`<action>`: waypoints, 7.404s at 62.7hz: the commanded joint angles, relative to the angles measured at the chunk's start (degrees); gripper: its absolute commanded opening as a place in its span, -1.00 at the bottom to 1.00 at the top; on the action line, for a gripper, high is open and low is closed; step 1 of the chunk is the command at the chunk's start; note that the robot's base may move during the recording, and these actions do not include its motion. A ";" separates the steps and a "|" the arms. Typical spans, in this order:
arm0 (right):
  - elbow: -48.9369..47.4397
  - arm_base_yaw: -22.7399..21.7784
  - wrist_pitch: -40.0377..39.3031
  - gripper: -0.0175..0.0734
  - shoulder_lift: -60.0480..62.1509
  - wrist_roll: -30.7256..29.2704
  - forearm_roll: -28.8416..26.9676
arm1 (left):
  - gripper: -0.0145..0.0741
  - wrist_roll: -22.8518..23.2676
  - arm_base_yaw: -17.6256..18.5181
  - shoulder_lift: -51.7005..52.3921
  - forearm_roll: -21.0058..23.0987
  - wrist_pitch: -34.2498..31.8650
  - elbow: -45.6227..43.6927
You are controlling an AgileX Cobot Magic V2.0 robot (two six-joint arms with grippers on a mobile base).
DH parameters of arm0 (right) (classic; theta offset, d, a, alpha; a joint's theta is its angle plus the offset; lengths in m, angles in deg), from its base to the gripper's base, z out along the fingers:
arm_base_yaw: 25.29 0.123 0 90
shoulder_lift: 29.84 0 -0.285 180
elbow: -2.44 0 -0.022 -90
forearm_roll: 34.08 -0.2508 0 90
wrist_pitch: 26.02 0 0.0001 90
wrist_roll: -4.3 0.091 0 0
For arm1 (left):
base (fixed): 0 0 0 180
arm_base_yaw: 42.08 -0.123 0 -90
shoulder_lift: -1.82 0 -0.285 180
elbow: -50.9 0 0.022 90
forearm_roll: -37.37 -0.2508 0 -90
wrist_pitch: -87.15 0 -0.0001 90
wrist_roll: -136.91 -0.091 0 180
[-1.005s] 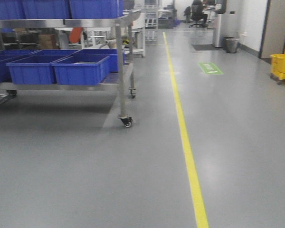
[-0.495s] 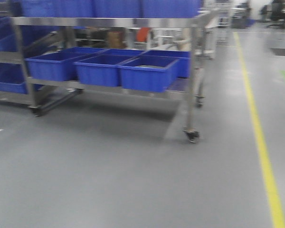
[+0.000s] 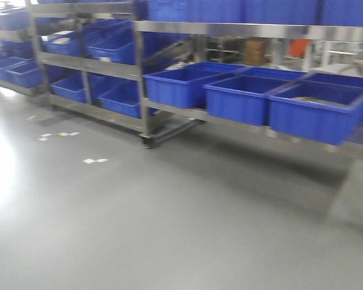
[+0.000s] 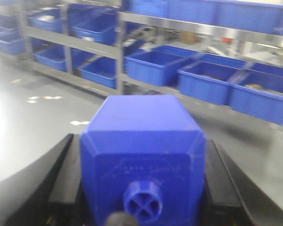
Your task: Pick and sort blue part to right shelf
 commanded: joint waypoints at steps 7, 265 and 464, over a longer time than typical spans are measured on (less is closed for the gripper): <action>-1.82 -0.38 -5.46 0.25 -0.38 -0.55 -0.11 | 0.04 0.27 -0.03 -0.65 0.56 -5.03 -1.69; -1.82 -0.38 -5.24 0.25 -0.46 -0.55 -0.11 | 0.04 0.27 -0.03 -0.65 0.56 -5.03 -1.69; -1.82 -0.38 -5.24 0.25 -0.46 -0.55 -0.11 | 0.04 0.27 -0.03 -0.65 0.56 -5.03 -1.69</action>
